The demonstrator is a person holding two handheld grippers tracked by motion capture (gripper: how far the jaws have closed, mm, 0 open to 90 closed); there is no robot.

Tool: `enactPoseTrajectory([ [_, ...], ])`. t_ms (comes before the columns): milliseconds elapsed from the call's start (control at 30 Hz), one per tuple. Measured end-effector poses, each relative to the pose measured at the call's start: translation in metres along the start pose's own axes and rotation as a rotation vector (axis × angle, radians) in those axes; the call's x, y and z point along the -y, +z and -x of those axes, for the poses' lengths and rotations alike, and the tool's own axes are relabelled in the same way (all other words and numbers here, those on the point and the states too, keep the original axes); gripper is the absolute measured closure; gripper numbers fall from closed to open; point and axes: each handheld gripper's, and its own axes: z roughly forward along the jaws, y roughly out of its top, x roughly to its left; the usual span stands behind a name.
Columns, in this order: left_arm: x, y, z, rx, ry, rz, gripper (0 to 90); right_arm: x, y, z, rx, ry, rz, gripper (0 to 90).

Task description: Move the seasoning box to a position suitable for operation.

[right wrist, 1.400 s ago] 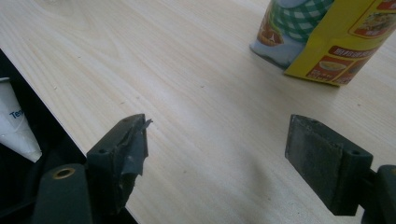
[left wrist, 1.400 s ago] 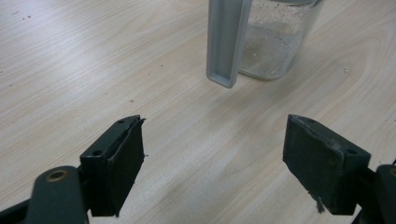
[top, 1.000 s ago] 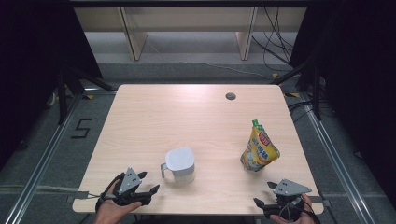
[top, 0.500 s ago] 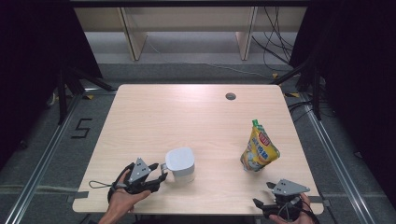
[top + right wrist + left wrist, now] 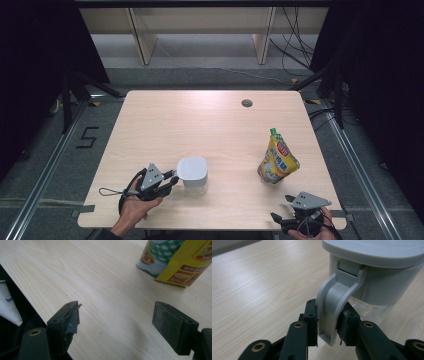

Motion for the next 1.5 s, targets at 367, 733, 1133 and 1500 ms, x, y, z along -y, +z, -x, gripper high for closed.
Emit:
enactPoseTrajectory([
  [367,-0.003,0.002,0.016,0.100,0.003,0.004,70.5,-0.001,0.000,-0.001,-0.004,0.012,-0.003,22.9],
  [733,-0.005,0.003,0.032,0.133,0.011,-0.004,70.3,-0.001,0.000,-0.001,-0.006,0.013,-0.003,23.1],
  [1133,-0.007,0.006,0.041,0.169,-0.019,-0.006,69.6,-0.001,0.001,0.000,-0.010,0.008,-0.006,23.2],
  [1500,-0.009,0.008,0.045,0.213,-0.017,-0.005,67.1,0.001,0.001,0.002,-0.007,0.012,0.003,23.0],
])
